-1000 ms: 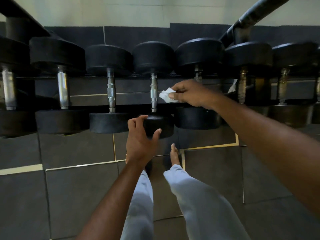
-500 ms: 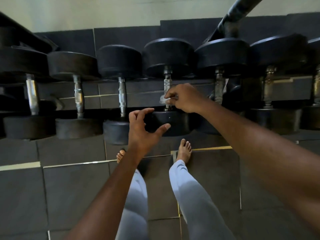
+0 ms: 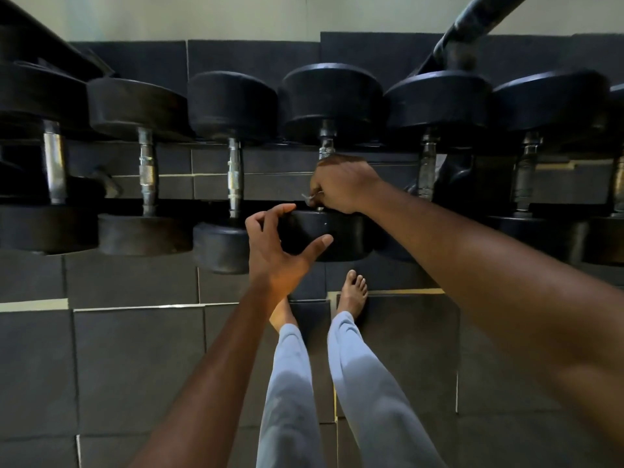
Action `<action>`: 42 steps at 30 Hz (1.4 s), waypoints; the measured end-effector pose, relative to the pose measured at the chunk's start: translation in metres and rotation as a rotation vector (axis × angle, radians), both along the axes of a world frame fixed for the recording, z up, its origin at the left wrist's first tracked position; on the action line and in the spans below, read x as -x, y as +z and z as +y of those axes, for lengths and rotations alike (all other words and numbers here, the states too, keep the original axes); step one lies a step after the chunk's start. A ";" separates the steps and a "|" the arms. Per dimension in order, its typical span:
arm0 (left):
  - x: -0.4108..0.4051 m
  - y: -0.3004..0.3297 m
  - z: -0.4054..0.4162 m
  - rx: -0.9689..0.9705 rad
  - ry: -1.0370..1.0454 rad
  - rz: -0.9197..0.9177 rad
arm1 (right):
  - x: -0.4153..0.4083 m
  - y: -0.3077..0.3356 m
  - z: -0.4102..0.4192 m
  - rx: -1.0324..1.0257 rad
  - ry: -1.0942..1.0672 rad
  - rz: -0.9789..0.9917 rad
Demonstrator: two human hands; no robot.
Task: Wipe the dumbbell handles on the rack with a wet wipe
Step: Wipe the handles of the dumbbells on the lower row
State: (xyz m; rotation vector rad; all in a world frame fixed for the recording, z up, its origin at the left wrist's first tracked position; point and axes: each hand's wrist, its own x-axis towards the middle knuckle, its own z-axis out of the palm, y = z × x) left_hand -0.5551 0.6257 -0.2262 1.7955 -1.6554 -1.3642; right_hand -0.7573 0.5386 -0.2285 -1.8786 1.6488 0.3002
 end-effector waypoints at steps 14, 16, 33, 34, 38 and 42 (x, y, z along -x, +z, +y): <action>-0.004 0.002 -0.002 -0.014 -0.030 0.020 | 0.038 -0.020 0.028 -0.275 -0.562 -0.294; -0.004 0.002 -0.002 -0.022 -0.024 0.020 | 0.040 -0.029 0.026 -0.304 -0.577 -0.272; -0.006 0.004 -0.003 -0.032 -0.037 0.062 | 0.034 -0.018 0.034 -0.012 -0.515 -0.442; -0.006 0.004 -0.004 -0.034 -0.037 0.073 | 0.033 -0.018 0.032 -0.031 -0.471 -0.429; -0.008 0.002 -0.004 -0.042 -0.041 0.084 | 0.038 -0.018 0.023 -0.071 -0.270 -0.326; -0.008 0.001 -0.005 -0.037 -0.035 0.091 | 0.038 -0.017 0.015 0.079 -0.357 -0.382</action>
